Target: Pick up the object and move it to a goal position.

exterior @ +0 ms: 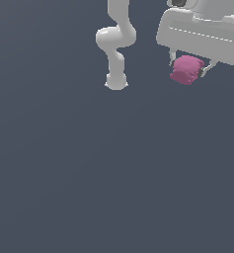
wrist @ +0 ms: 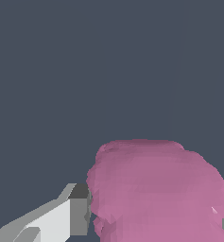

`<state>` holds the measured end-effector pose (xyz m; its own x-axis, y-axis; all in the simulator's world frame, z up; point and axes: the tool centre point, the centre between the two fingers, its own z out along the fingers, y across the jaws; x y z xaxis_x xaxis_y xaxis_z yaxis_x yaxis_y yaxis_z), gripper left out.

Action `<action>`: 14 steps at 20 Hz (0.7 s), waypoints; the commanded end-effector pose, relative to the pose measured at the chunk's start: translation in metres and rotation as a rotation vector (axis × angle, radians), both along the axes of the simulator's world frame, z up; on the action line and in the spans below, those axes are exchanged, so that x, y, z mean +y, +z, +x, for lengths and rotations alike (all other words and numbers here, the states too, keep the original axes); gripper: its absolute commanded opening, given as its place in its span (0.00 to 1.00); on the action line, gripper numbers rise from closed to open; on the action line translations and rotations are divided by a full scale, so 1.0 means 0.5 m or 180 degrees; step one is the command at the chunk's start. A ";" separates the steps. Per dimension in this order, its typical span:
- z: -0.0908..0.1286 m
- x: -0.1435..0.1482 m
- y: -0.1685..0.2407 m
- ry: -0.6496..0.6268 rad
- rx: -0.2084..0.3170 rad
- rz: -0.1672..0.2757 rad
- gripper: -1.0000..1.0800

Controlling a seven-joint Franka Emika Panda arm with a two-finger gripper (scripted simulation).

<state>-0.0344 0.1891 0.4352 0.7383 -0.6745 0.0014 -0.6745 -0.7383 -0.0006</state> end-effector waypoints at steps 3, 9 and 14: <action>-0.004 0.027 0.036 -0.0003 0.0004 0.0000 0.00; -0.005 0.043 0.058 -0.0002 0.0005 0.0002 0.00; -0.004 0.043 0.057 -0.0002 0.0005 0.0002 0.00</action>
<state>-0.0366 0.2109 0.4642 0.7383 -0.6745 -0.0001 -0.6745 -0.7383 -0.0003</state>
